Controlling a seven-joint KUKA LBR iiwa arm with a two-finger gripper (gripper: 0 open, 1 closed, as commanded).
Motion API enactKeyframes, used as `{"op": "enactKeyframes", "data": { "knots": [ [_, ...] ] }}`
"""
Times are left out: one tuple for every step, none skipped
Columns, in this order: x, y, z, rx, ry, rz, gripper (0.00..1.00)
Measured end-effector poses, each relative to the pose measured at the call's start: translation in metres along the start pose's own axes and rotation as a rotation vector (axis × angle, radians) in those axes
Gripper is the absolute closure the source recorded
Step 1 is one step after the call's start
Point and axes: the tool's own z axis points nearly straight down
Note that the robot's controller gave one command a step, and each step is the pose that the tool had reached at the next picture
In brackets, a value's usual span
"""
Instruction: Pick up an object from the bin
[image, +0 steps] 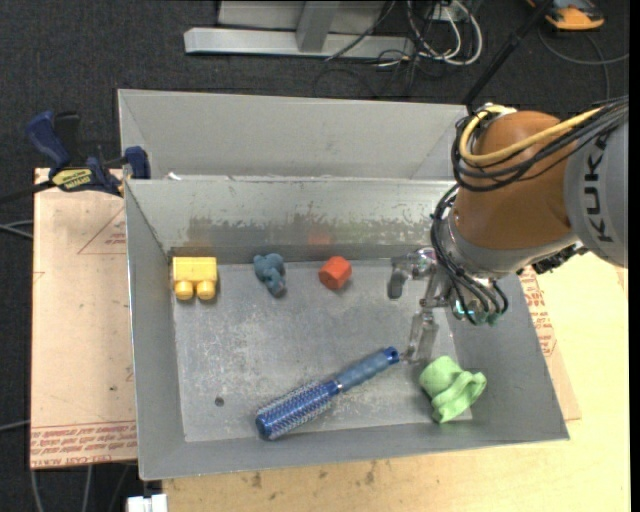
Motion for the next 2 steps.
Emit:
{"op": "enactKeyframes", "data": {
  "knots": [
    [0.037,0.055,0.145,0.000,-0.006,-0.324,0.00],
    [0.040,0.065,0.112,0.002,-0.010,-0.610,0.00]
  ]
}}
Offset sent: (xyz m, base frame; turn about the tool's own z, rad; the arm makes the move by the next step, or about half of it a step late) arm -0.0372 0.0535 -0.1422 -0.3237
